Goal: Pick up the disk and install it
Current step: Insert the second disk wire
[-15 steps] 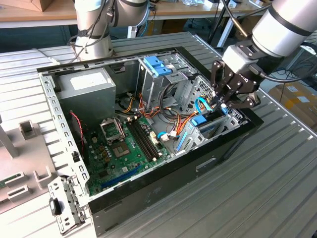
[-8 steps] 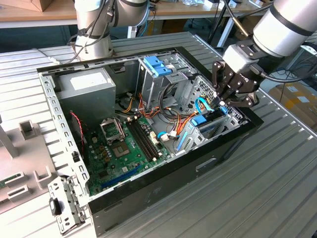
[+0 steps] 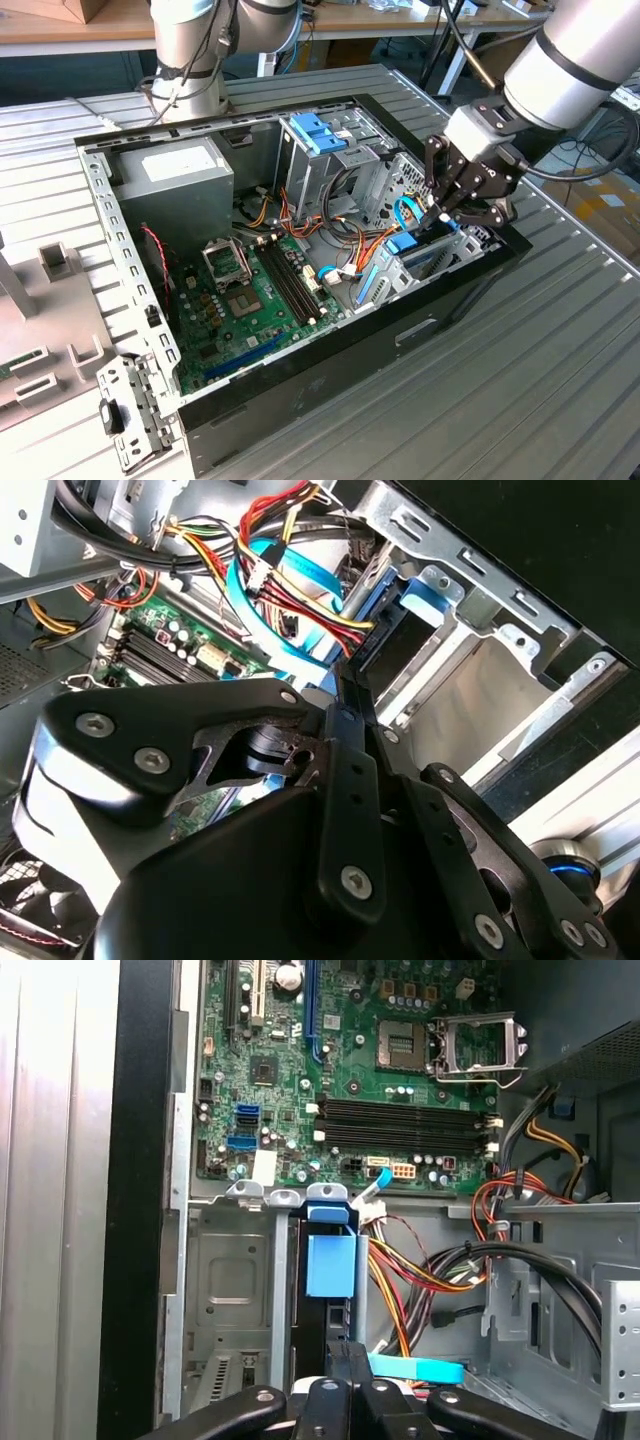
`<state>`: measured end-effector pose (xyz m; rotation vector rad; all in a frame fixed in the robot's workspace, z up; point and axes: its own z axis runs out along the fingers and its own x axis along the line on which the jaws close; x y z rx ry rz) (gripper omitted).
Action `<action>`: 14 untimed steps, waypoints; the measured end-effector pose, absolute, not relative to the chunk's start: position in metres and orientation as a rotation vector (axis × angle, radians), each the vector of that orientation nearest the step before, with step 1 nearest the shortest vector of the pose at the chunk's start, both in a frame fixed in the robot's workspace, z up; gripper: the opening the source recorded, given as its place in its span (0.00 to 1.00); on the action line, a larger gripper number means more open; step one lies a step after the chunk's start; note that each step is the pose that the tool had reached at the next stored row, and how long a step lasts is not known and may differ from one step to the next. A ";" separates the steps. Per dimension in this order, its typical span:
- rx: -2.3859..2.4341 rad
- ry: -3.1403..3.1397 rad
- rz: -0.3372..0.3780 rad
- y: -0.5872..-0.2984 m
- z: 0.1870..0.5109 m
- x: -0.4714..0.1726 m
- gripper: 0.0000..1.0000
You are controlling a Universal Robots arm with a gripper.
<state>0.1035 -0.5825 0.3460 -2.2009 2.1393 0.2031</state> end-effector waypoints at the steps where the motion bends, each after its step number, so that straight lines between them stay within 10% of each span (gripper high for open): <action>1: -2.201 2.139 0.204 -0.583 0.346 0.104 0.11; 14: -2.191 2.129 0.227 -0.583 0.364 0.120 0.11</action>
